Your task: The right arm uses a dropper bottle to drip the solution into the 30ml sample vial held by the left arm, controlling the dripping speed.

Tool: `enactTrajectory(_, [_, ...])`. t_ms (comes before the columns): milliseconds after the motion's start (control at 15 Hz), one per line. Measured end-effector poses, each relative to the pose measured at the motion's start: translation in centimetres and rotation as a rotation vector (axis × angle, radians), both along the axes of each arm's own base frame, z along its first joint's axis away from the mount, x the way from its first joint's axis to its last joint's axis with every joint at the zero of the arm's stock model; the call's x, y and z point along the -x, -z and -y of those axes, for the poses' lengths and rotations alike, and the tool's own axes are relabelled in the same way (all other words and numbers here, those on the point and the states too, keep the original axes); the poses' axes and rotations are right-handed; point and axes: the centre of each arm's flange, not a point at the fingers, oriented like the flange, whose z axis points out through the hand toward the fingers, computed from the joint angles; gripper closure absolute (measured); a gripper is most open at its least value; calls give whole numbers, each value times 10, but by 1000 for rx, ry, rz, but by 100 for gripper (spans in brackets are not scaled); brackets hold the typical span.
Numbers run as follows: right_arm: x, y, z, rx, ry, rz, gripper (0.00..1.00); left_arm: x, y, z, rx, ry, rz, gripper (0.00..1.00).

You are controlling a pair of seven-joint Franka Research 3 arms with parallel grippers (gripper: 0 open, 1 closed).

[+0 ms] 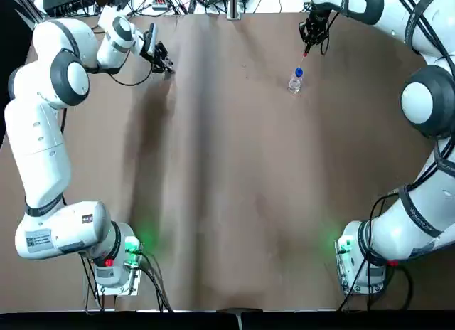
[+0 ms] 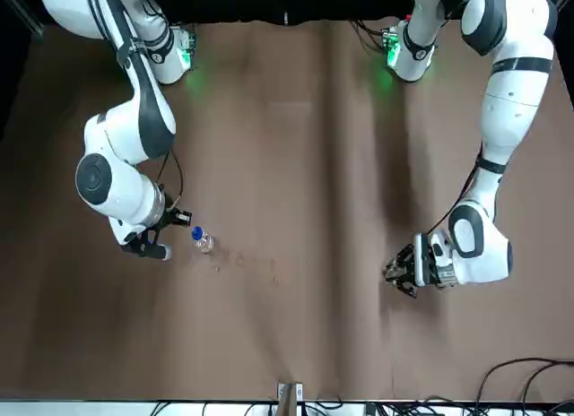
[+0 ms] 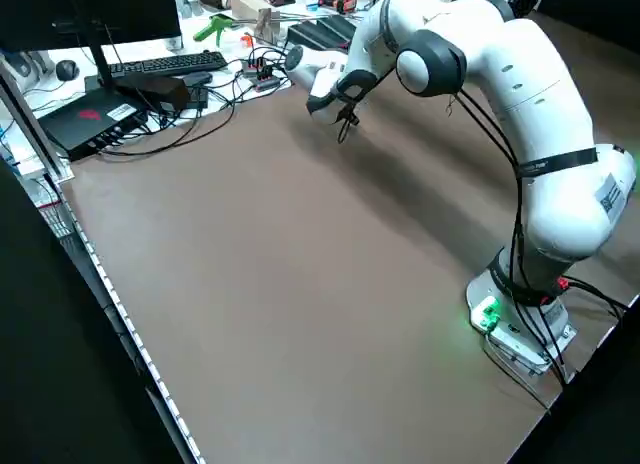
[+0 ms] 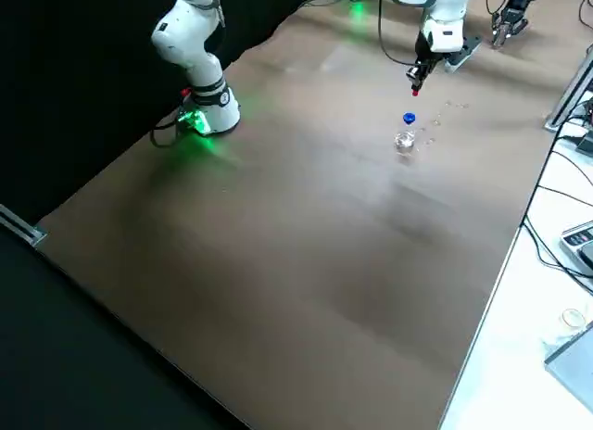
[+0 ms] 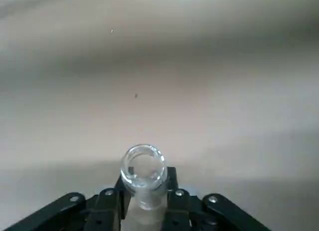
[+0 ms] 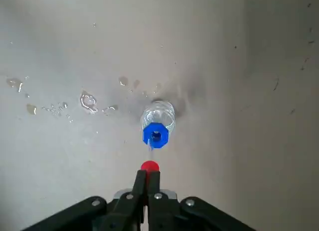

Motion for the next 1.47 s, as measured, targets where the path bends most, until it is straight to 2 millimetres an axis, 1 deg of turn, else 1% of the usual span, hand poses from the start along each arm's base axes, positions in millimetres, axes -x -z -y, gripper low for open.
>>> enactTrajectory(133, [0, 2, 1, 9, -5, -1, 96, 3, 0, 24, -1, 8, -22, 69])
enactTrajectory(267, [0, 4, 1, 15, -8, -1, 96, 5, -1, 39, -3, 15, -33, 69])
enactTrajectory(400, [-1, 4, 1, 16, -8, -1, 96, 6, -1, 43, -3, 19, -34, 69])
enactTrajectory(600, [-1, 5, 1, 16, -9, -2, 96, 5, 0, 41, -4, 17, -34, 68])
enactTrajectory(667, [-1, 6, 1, 17, -9, -4, 96, 5, 0, 41, -4, 17, -34, 64])
enactTrajectory(800, [-1, 12, -1, 19, -11, -11, 96, 5, 0, 41, -4, 16, -35, 46])
enactTrajectory(933, [-2, 21, -5, 18, -16, -10, 96, 6, 0, 41, -4, 15, -36, 41])
enactTrajectory(1133, [-2, 24, -6, 19, -17, -12, 96, 6, 0, 41, -4, 15, -37, 40])
enactTrajectory(1200, [-2, 24, -6, 20, -17, -13, 96, 6, 0, 40, -5, 15, -37, 36])
enactTrajectory(1400, [-2, 28, -6, 21, -18, -18, 94, 5, 1, 38, -6, 11, -37, 9])
enactTrajectory(1467, [-2, 30, -6, 21, -18, -20, 88, 5, 1, 35, -6, 8, -37, 1])
